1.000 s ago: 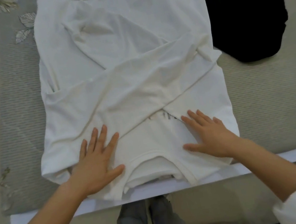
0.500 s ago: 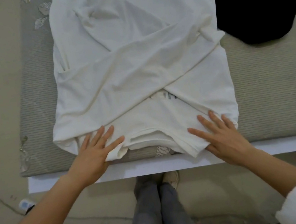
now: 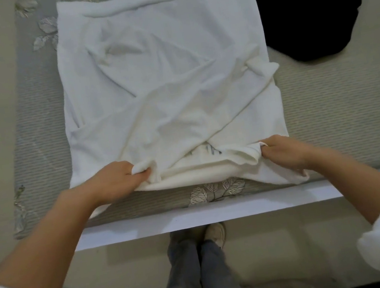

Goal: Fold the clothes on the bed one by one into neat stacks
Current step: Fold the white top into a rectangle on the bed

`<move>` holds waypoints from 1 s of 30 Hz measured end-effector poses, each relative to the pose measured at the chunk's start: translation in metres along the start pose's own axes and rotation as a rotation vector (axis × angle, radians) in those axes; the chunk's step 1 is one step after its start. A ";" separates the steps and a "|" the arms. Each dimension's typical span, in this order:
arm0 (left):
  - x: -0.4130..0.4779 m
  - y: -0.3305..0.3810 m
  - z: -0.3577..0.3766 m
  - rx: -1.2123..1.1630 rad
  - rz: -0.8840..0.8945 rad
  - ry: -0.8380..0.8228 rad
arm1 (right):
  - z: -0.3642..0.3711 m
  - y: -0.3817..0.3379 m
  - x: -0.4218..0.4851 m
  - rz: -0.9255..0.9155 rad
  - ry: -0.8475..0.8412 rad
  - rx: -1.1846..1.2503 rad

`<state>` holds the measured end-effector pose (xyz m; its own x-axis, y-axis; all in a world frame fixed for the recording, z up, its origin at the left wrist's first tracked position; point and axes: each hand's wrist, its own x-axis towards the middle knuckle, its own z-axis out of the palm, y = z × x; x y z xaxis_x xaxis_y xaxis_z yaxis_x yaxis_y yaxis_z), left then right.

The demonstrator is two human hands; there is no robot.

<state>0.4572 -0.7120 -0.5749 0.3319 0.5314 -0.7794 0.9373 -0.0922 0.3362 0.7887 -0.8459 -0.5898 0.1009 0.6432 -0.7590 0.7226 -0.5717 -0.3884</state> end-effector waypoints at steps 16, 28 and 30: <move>0.030 0.020 -0.124 -0.192 -0.001 -0.431 | -0.129 -0.047 0.028 0.101 -0.055 -0.124; 0.189 0.063 -0.258 0.027 0.053 0.391 | -0.226 -0.095 0.176 0.100 0.670 -0.287; 0.207 0.041 -0.237 -0.016 0.022 0.467 | -0.196 -0.083 0.187 0.116 0.710 -0.349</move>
<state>0.5391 -0.4062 -0.5971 0.2649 0.8521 -0.4513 0.9274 -0.0970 0.3613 0.8816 -0.5788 -0.5972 0.5153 0.8269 -0.2254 0.8411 -0.5384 -0.0522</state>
